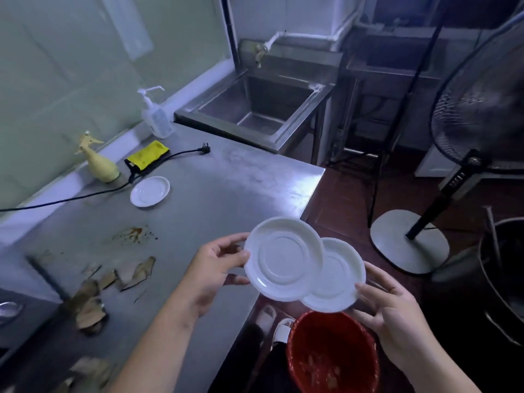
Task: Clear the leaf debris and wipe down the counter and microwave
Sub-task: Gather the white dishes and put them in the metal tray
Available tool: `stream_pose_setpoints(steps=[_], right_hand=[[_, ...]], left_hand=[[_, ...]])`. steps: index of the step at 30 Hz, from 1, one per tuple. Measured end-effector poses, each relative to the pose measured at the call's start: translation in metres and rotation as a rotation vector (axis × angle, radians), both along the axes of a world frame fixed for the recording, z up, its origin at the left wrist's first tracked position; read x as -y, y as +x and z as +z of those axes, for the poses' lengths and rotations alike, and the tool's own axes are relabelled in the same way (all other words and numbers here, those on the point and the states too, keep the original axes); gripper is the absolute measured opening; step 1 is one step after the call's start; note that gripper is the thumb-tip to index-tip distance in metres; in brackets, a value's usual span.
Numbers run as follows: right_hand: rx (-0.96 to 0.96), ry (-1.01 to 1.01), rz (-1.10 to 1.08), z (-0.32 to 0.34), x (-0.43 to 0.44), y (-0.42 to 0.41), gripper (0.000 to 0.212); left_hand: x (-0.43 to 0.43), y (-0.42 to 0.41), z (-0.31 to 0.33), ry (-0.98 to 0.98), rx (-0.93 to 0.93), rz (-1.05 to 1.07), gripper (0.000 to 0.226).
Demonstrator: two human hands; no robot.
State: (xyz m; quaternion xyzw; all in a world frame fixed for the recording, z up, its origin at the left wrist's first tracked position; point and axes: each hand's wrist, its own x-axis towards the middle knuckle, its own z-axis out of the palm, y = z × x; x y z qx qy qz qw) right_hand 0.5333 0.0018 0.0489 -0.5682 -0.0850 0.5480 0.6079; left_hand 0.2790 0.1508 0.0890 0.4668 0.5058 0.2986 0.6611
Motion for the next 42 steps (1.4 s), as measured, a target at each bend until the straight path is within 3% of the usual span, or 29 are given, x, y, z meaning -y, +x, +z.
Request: stream_pose_setpoints(steps=[6,12,17,22,33,37,39,42], right_hand=[[-0.021,0.155,0.204,0.021,0.031,-0.015,0.052],[-0.055,0.243,0.275,0.031,0.060,-0.033,0.050],[-0.057,0.306,0.300,0.037,0.065,-0.039,0.047],[-0.024,0.318,0.375,0.038,0.059,-0.056,0.046],[0.113,0.183,0.456,0.030,-0.006,-0.087,0.037],[0.121,0.087,0.428,0.018,-0.043,-0.089,0.039],[0.124,0.046,0.376,0.015,-0.062,-0.089,0.039],[0.140,-0.004,0.299,0.015,-0.091,-0.087,0.036]], left_hand=[[0.083,-0.004,0.019,0.084,-0.049,0.056,0.028],[0.128,-0.011,0.025,0.147,-0.046,0.130,0.019],[0.142,-0.025,0.032,0.128,0.001,0.054,0.034],[0.145,-0.045,0.036,0.114,0.038,0.120,0.038],[0.096,-0.086,0.021,0.126,-0.039,0.170,0.035],[0.049,-0.093,0.001,0.040,0.078,0.143,0.027],[0.015,-0.100,-0.014,-0.049,0.157,0.244,0.022],[-0.052,-0.116,-0.044,-0.107,0.058,0.462,0.015]])
